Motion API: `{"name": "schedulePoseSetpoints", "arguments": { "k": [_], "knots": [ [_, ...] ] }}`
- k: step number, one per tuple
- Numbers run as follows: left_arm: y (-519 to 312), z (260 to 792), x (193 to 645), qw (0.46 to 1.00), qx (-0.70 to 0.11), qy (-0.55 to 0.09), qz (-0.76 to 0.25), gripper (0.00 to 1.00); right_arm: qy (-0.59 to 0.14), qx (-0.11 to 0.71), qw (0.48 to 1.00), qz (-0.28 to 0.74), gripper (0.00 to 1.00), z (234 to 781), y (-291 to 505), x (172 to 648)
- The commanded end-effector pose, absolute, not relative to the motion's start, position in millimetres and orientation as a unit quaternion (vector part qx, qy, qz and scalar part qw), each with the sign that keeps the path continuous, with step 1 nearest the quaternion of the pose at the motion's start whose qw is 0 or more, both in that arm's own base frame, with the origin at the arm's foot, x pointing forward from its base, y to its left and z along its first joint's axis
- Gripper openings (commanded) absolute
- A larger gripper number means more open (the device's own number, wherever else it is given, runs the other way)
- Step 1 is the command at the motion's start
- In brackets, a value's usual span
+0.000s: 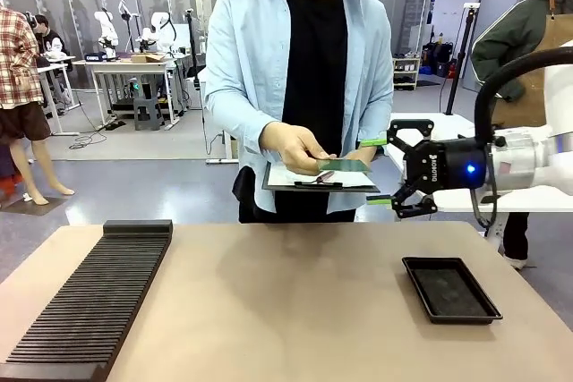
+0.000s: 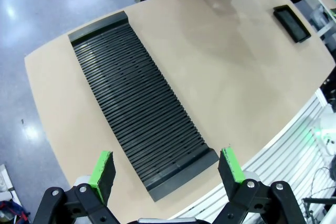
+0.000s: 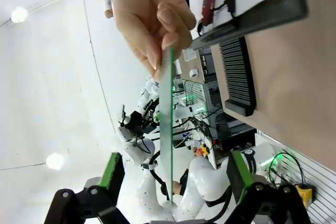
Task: Inspect the PCB.
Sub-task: Pick up the Blank PCB that the human is holding.
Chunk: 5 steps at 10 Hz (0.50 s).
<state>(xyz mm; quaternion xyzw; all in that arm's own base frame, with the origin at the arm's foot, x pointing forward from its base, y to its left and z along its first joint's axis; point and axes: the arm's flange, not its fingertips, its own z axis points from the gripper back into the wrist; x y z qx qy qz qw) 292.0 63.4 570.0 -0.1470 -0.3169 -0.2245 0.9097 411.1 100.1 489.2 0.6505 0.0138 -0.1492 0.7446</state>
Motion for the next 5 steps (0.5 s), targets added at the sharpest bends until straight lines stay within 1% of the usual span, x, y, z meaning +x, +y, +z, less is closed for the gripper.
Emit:
{"name": "schedulePoseSetpoints", "arguments": {
  "k": [1,2,4,5],
  "knots": [
    [62.0,570.5,291.3,0.915,-0.142,-0.309,-0.217,1.00,0.017,0.676,0.720,-0.157,1.00,487.1,112.2,429.5],
    [62.0,570.5,291.3,0.915,-0.142,-0.309,-0.217,1.00,0.025,0.688,0.707,-0.163,1.00,483.1,115.1,435.9],
    [62.0,570.5,291.3,0.915,-0.142,-0.309,-0.217,1.00,0.032,0.690,0.703,-0.169,1.00,473.1,120.3,441.3],
    [62.0,570.5,291.3,0.915,-0.142,-0.309,-0.217,1.00,0.038,0.690,0.704,-0.167,0.93,468.4,121.9,443.3]
  ]
}}
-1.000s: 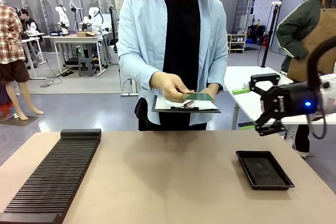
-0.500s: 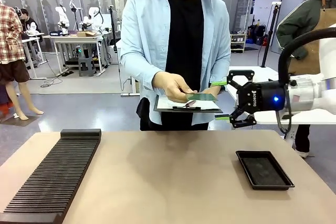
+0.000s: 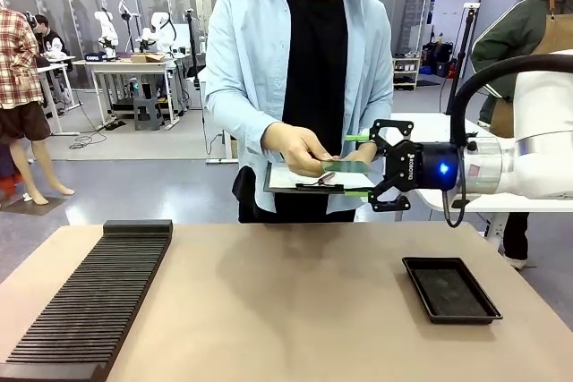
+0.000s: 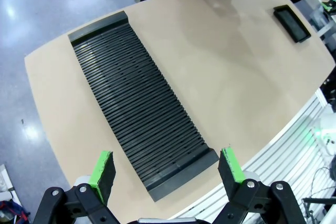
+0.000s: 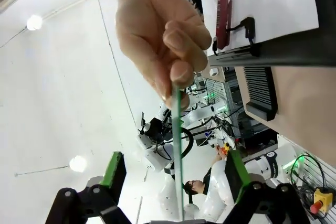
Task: Inspect the PCB.
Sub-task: Pick up the Blank PCB that the human is holding.
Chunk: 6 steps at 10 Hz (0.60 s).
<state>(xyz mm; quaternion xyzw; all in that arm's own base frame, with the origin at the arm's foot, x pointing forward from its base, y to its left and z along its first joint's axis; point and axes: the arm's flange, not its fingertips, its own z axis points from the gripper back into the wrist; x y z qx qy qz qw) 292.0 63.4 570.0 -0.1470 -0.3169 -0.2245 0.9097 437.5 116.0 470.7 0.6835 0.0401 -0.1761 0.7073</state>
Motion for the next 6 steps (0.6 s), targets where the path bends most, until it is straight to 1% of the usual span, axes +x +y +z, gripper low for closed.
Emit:
{"name": "schedulePoseSetpoints", "arguments": {
  "k": [1,2,3,4,6],
  "knots": [
    [62.0,570.5,291.3,0.915,-0.142,-0.309,-0.217,1.00,0.046,0.692,0.703,-0.158,0.68,466.3,122.6,442.5],
    [62.0,570.5,291.3,0.915,-0.142,-0.309,-0.217,1.00,0.050,0.697,0.699,-0.155,0.36,465.8,122.1,441.7],
    [62.0,570.5,291.3,0.915,-0.142,-0.309,-0.217,1.00,0.051,0.698,0.697,-0.156,0.11,465.3,121.1,441.2],
    [62.0,570.5,291.3,0.915,-0.142,-0.309,-0.217,1.00,0.053,0.697,0.698,-0.157,0.00,464.0,121.0,440.4],
    [62.0,570.5,291.3,0.915,-0.142,-0.309,-0.217,1.00,0.052,0.699,0.695,-0.157,0.00,464.0,120.6,439.2]
  ]
}}
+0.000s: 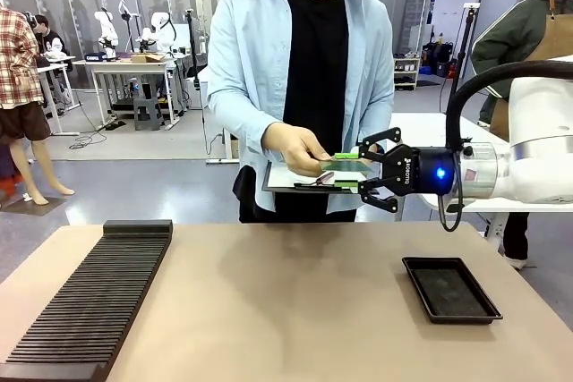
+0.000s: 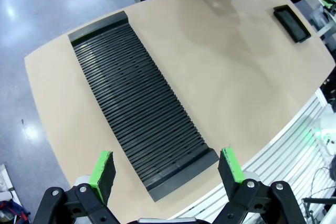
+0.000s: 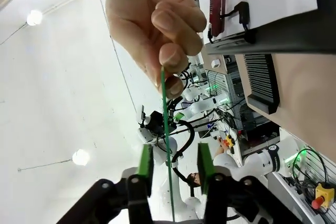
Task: Inspect the PCB.
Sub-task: Pick up the Blank PCB that the human is holding.
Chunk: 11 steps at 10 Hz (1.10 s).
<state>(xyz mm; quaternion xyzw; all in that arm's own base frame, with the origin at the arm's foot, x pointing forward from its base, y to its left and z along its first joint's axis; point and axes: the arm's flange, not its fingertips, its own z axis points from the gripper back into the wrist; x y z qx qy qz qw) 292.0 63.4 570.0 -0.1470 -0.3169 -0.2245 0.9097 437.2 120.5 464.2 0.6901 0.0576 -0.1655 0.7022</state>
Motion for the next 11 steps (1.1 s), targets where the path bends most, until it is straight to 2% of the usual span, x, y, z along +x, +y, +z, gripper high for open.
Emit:
{"name": "schedulePoseSetpoints", "arguments": {
  "k": [1,2,6,8,9,11],
  "knots": [
    [62.0,570.5,291.3,0.915,-0.142,-0.309,-0.217,1.00,0.052,0.701,0.693,-0.156,0.06,464.3,121.1,438.7],
    [62.0,570.5,291.3,0.915,-0.142,-0.309,-0.217,1.00,0.054,0.701,0.694,-0.155,0.00,463.9,122.0,438.2],
    [62.0,570.5,291.3,0.915,-0.142,-0.309,-0.217,1.00,0.059,0.707,0.687,-0.158,0.00,457.0,118.6,442.2],
    [62.0,570.5,291.3,0.915,-0.142,-0.309,-0.217,1.00,0.072,0.733,0.659,-0.152,0.00,446.8,111.5,445.9],
    [62.0,570.5,291.3,0.915,-0.142,-0.309,-0.217,1.00,0.067,0.695,0.696,-0.167,0.00,458.2,118.6,438.5],
    [62.0,570.5,291.3,0.915,-0.142,-0.309,-0.217,1.00,0.067,0.695,0.696,-0.167,0.00,458.2,118.6,438.5]
  ]
}}
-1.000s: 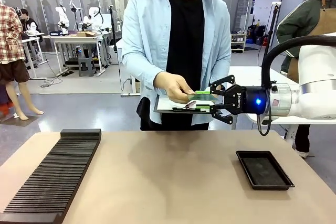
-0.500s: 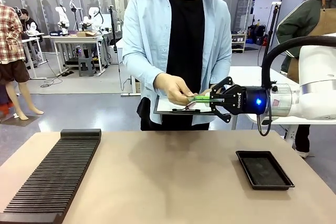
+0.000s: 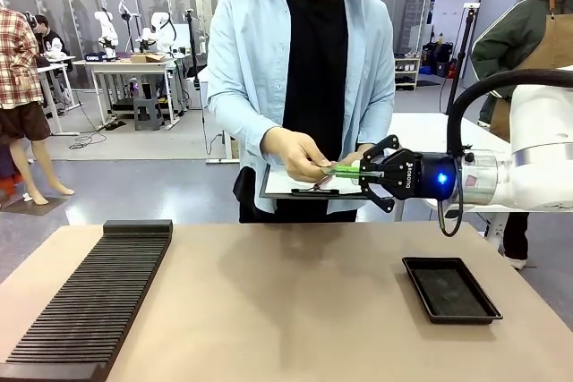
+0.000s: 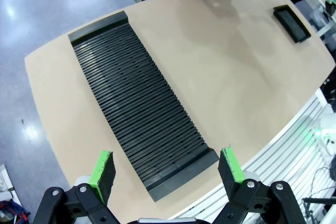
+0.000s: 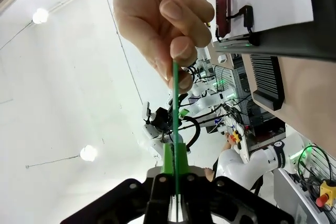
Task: Inspect the PCB.
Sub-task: Pick up the Blank PCB that the human is holding, then place the Blank PCB in the ESD tray.
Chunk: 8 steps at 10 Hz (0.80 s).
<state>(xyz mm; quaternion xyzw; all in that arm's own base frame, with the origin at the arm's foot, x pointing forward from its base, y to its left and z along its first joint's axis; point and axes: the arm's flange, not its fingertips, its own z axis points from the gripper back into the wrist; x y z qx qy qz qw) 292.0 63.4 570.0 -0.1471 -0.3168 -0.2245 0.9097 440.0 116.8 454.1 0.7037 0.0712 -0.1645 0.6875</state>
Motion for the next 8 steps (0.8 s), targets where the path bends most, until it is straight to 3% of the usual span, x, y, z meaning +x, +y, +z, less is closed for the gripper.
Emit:
{"name": "schedulePoseSetpoints", "arguments": {
  "k": [1,8],
  "knots": [
    [62.0,570.5,291.3,0.915,-0.142,-0.309,-0.217,1.00,0.067,0.695,0.696,-0.167,0.00,458.2,118.6,438.5],
    [62.0,570.5,291.3,0.915,-0.142,-0.309,-0.217,1.00,0.067,0.695,0.696,-0.167,0.00,458.2,118.6,438.5]
  ]
}}
